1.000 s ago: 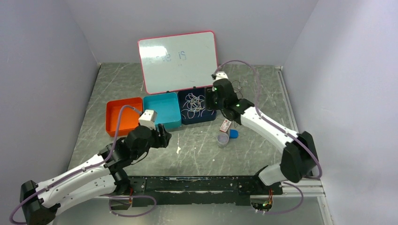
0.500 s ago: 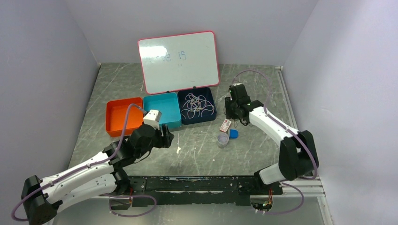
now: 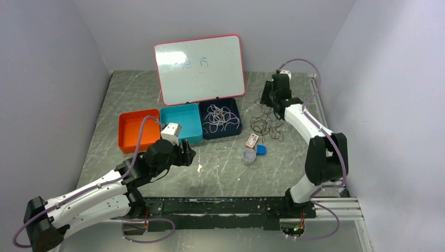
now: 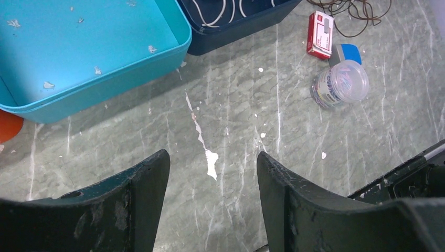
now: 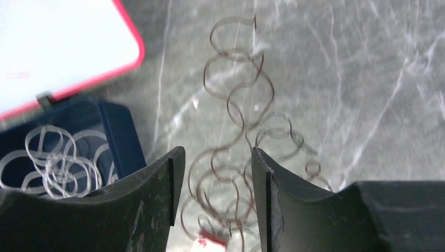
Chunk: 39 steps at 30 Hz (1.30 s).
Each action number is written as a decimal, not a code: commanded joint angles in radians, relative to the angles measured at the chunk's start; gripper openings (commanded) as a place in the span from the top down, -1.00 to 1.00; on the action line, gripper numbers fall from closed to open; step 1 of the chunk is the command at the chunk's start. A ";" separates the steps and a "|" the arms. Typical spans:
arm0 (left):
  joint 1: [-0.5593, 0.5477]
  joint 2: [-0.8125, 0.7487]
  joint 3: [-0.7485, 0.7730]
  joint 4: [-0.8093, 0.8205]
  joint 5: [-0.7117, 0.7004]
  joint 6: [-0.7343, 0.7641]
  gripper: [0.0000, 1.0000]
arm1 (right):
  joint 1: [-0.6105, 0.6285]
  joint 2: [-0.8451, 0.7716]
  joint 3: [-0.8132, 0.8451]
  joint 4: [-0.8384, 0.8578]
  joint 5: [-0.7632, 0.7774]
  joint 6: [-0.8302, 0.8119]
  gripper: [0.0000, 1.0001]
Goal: Untangle the cables
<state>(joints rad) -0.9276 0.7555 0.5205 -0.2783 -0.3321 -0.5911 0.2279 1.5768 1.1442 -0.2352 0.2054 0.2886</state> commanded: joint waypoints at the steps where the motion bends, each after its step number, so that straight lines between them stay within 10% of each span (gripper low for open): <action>1: -0.008 0.001 -0.006 0.054 0.029 -0.010 -0.33 | -0.061 0.122 0.114 0.087 -0.089 0.062 -0.06; 29: -0.007 -0.010 0.015 0.014 0.013 0.003 -0.34 | -0.075 0.668 0.499 0.163 -0.012 0.173 -0.02; 39: -0.007 -0.019 0.025 -0.018 -0.003 0.009 -0.34 | -0.076 0.708 0.533 0.208 -0.025 0.140 0.47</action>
<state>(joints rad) -0.9276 0.7479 0.5198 -0.2813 -0.3115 -0.5907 0.1566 2.2757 1.6543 -0.0792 0.1692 0.4438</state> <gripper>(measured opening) 0.669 0.322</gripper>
